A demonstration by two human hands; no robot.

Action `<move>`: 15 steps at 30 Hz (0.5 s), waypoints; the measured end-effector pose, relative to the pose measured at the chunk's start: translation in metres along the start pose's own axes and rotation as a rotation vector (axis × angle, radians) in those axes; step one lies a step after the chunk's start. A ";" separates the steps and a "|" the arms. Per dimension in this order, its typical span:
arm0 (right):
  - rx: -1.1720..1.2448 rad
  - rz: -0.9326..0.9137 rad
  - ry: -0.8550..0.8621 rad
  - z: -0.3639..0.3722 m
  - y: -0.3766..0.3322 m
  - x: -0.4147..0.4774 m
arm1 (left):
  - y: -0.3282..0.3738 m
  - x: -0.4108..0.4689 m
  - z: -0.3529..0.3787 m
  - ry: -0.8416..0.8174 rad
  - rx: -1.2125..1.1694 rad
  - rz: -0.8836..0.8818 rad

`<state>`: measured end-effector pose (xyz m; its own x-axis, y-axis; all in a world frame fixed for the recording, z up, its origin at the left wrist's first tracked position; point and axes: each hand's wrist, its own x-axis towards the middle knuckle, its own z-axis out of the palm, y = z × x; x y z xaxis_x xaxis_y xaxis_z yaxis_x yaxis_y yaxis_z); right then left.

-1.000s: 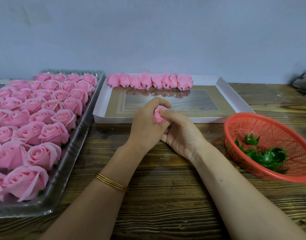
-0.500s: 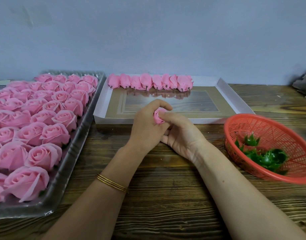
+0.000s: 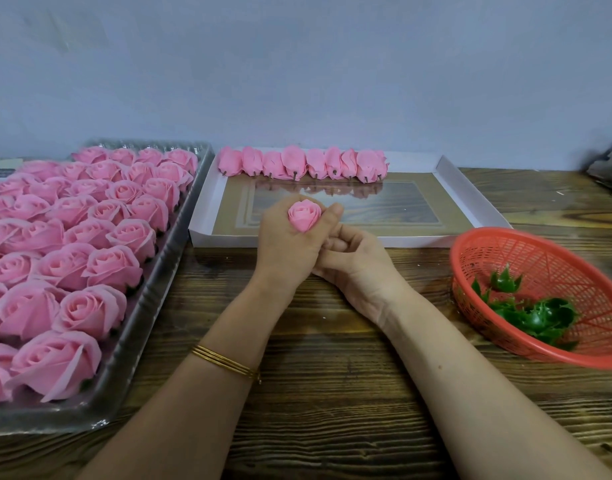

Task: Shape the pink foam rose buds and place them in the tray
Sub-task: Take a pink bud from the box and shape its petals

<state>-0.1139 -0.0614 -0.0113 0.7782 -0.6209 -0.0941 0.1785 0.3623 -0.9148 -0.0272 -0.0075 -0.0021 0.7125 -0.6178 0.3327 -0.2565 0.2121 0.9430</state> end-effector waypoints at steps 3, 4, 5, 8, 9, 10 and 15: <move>0.014 0.000 0.030 0.001 0.001 0.000 | 0.000 0.000 0.001 -0.007 -0.025 -0.011; 0.008 -0.004 0.031 0.002 0.000 0.000 | 0.000 -0.001 0.002 -0.006 -0.035 -0.013; -0.001 -0.009 0.033 0.002 0.000 -0.001 | 0.000 -0.001 0.002 -0.002 -0.042 -0.012; -0.027 -0.042 0.074 0.004 0.002 0.000 | 0.002 -0.001 0.002 0.005 -0.056 -0.004; -0.029 -0.057 0.087 0.004 0.003 0.000 | 0.002 -0.001 0.002 0.003 -0.072 -0.008; -0.034 -0.070 0.093 0.004 0.004 0.001 | 0.003 -0.001 0.002 0.003 -0.094 -0.014; -0.084 -0.113 0.064 0.005 0.007 0.000 | 0.004 -0.002 0.003 -0.009 -0.152 -0.029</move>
<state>-0.1100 -0.0557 -0.0158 0.7153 -0.6987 -0.0108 0.2096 0.2293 -0.9505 -0.0315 -0.0072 0.0011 0.7122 -0.6316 0.3063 -0.1337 0.3064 0.9425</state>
